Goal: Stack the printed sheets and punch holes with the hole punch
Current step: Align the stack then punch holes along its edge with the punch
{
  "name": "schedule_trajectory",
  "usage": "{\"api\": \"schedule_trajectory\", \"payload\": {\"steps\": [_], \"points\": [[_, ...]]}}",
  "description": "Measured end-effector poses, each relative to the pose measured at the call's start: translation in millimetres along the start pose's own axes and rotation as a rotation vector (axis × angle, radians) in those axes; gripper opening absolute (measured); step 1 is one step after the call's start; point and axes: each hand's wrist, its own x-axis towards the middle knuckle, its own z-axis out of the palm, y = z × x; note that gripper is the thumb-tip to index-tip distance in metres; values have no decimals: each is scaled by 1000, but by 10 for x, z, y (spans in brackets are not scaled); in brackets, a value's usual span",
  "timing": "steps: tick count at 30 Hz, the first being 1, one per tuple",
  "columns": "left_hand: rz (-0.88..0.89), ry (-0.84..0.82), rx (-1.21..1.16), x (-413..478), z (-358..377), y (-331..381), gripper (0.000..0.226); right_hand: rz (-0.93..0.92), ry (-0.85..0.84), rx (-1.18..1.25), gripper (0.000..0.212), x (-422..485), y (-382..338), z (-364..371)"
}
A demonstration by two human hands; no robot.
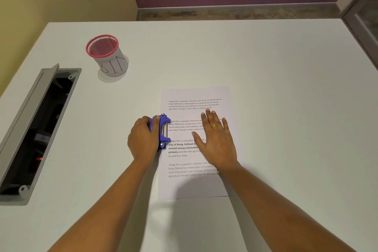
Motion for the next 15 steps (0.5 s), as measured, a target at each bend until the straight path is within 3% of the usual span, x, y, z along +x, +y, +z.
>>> {"api": "schedule_trajectory", "payload": {"steps": [15], "points": [[-61, 30, 83, 200, -274, -233, 34, -2, 8, -22, 65, -2, 4, 2]]}}
